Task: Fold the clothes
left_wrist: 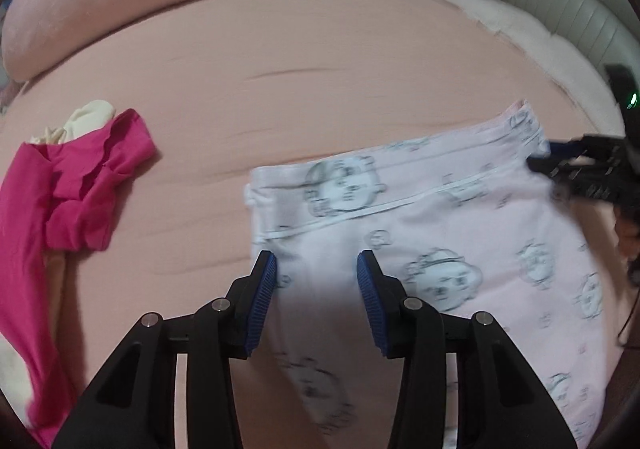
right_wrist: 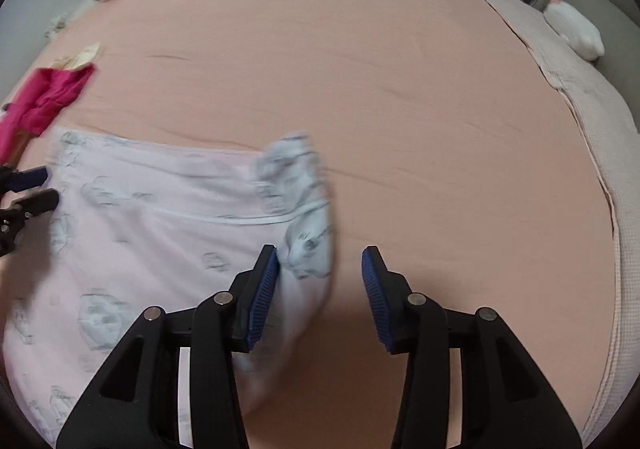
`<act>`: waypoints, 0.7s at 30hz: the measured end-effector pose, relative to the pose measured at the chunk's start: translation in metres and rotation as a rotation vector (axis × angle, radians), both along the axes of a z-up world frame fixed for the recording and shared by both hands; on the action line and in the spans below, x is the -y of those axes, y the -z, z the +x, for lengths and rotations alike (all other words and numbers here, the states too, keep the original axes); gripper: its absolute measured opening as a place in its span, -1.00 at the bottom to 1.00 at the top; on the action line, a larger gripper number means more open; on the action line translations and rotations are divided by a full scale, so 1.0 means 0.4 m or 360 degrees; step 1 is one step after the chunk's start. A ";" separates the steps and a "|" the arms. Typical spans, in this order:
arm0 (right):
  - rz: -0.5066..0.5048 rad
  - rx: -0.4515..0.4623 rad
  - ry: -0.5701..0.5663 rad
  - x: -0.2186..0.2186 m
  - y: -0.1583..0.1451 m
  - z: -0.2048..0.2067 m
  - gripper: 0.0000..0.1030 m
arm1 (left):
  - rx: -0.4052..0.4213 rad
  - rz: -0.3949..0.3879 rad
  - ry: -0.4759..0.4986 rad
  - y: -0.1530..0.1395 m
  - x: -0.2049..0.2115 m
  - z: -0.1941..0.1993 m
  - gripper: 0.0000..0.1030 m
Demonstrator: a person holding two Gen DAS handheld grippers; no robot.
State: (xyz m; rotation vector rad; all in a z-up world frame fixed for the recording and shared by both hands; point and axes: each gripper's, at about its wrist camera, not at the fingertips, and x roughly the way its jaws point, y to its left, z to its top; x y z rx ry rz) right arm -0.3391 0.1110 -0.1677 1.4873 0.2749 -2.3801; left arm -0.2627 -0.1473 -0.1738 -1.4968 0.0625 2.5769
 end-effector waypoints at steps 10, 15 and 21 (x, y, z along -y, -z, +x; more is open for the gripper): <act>-0.0125 0.0113 0.0090 -0.031 -0.011 -0.042 0.29 | 0.0008 0.0285 -0.0215 0.004 0.111 -0.026 -0.07; -0.0160 0.0127 0.0082 0.001 0.011 -0.047 0.42 | -0.0006 0.0379 -0.0175 0.028 0.093 -0.049 0.06; -0.0159 0.0000 -0.0057 0.050 -0.026 -0.029 -0.85 | -0.0104 0.0313 -0.0048 0.000 0.016 -0.098 -0.79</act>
